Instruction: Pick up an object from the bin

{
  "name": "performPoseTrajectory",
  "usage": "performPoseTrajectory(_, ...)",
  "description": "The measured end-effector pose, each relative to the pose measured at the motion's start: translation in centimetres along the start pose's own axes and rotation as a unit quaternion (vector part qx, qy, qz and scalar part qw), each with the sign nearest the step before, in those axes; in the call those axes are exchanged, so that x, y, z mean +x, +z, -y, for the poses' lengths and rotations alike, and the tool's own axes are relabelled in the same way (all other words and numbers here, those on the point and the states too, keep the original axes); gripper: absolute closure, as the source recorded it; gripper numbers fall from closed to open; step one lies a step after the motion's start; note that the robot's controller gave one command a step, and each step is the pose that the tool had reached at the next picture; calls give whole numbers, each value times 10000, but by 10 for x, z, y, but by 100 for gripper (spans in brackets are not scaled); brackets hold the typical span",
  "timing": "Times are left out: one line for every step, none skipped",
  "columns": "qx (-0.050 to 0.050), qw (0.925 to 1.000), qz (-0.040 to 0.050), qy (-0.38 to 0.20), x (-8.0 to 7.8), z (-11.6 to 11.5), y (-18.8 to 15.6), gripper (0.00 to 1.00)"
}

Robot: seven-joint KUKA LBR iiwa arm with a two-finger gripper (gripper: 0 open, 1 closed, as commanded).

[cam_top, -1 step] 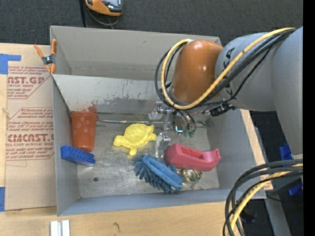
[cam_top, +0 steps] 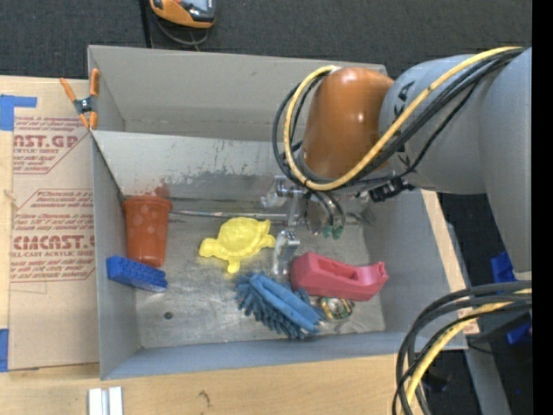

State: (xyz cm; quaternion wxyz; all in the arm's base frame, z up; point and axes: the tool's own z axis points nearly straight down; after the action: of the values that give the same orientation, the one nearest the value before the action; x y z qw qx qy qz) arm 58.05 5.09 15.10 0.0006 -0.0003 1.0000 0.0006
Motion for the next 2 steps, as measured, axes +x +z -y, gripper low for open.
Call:
performPoseTrajectory(2,9993,30,-369,-13,-34,73,0)
performPoseTrajectory(2,9992,29,-386,-12,-33,69,0)
